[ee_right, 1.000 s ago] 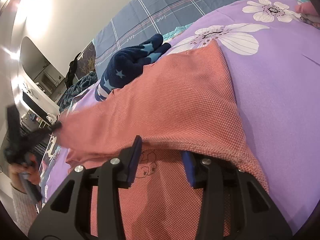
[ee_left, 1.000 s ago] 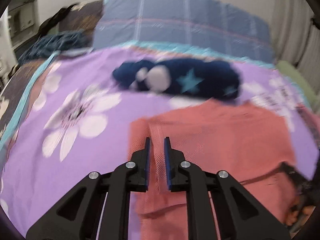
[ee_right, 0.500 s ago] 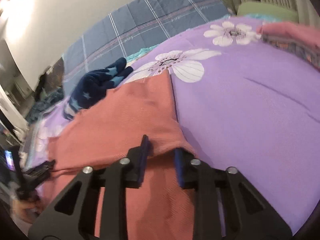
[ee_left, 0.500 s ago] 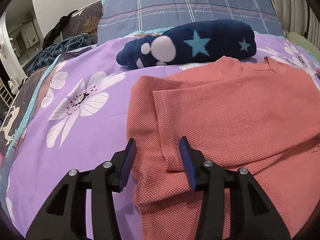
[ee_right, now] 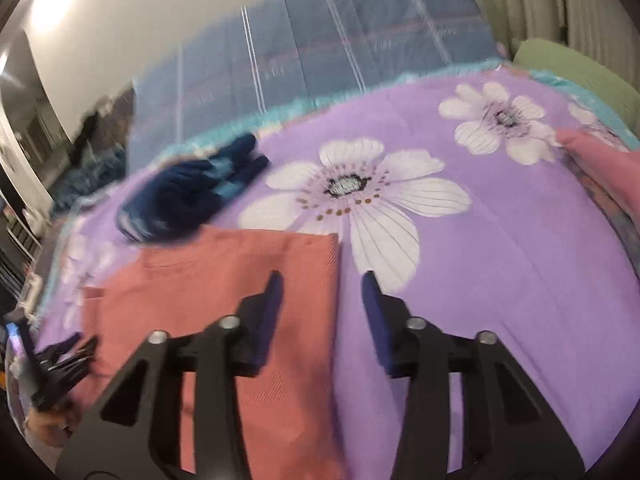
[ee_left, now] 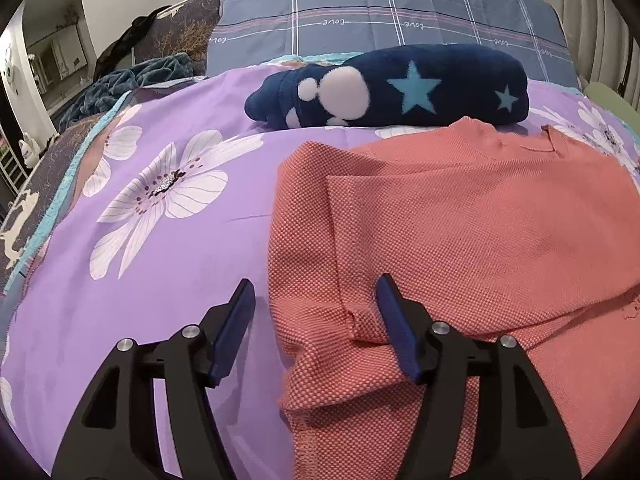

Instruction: Fold small clothes

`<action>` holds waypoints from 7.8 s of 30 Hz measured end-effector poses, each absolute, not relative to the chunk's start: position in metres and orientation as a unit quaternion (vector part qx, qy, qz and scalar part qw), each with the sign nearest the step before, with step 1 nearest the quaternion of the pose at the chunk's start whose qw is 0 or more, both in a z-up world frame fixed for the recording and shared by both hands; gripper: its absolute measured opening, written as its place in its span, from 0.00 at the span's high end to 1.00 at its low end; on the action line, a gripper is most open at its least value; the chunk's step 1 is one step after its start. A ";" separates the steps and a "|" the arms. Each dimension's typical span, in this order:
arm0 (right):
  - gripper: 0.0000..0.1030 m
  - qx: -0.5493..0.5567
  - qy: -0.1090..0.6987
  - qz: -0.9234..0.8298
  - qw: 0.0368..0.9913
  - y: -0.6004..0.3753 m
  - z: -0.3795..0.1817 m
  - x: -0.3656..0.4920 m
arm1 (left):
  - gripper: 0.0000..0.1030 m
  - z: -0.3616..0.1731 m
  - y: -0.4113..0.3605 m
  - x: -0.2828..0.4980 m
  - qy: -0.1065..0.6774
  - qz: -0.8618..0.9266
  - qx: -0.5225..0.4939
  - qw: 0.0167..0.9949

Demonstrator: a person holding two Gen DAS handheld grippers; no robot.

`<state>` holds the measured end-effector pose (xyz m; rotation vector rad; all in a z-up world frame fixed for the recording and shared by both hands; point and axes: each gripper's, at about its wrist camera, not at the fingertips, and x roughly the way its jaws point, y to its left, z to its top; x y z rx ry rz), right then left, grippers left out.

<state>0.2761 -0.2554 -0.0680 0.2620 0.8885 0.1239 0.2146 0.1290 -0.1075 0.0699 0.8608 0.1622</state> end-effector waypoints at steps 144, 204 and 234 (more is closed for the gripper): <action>0.72 0.277 0.513 0.283 0.762 -0.292 -0.129 -0.076 | 0.43 -0.109 0.112 -0.077 0.460 -0.273 -0.072 0.842; 0.86 0.218 0.409 0.161 0.871 -0.300 -0.082 0.108 | 0.70 -0.064 0.137 0.103 0.431 -0.159 -0.153 0.875; 0.60 0.159 0.440 0.145 0.872 -0.322 -0.067 0.115 | 0.45 -0.057 0.165 0.102 0.399 -0.084 -0.086 0.909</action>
